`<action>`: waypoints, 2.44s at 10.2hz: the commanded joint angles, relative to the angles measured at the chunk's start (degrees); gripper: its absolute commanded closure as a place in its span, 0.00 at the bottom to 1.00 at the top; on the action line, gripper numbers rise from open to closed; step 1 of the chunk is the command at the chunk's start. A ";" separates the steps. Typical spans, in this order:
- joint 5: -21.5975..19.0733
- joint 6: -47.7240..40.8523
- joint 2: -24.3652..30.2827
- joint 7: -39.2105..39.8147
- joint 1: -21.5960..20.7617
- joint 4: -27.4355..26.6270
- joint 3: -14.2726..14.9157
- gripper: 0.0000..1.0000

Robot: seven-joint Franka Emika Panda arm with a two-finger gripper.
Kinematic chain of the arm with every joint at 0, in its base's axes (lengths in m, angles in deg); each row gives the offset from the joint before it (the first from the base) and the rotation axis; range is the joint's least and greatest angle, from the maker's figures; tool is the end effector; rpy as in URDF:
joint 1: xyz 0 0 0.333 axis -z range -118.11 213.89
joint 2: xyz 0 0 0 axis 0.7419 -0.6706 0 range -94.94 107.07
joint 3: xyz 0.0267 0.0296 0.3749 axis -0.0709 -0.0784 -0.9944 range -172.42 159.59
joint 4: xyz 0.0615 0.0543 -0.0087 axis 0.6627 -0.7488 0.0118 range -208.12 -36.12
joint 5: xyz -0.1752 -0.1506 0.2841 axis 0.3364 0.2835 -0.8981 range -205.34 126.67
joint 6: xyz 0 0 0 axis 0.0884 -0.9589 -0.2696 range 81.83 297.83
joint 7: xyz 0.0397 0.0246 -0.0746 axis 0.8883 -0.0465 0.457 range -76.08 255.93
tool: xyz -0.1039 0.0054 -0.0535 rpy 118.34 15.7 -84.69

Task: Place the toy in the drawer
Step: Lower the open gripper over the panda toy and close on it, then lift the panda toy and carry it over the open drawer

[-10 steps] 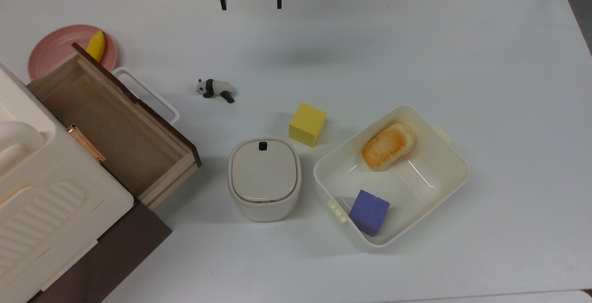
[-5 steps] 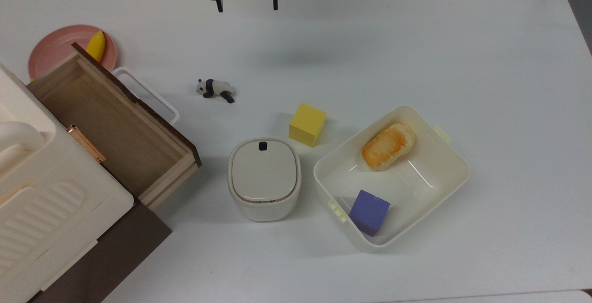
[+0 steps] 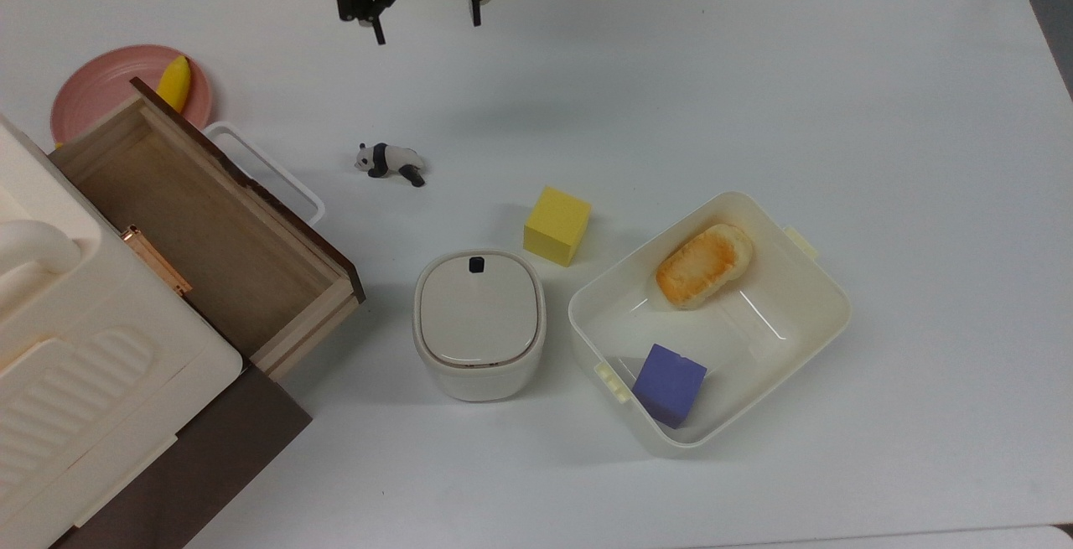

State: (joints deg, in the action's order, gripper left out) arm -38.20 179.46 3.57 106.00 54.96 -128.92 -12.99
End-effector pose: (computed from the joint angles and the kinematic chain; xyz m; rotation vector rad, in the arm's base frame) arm 0.5467 -0.0082 0.6090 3.1033 0.4288 -0.0750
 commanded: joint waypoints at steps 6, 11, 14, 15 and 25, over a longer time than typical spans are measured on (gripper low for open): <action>11.86 24.80 -3.38 23.28 0.84 -18.23 -0.02 0.00; 14.95 28.79 -12.09 33.14 2.07 -18.33 0.16 0.00; 19.17 28.96 -12.54 38.13 2.60 -18.16 0.07 0.50; 19.26 28.70 -12.45 41.81 2.95 -18.07 0.16 0.61; 17.59 8.33 -8.67 26.56 2.78 2.46 -0.46 0.88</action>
State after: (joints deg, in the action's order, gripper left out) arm -19.94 193.24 -4.89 135.42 58.16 -133.50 -13.42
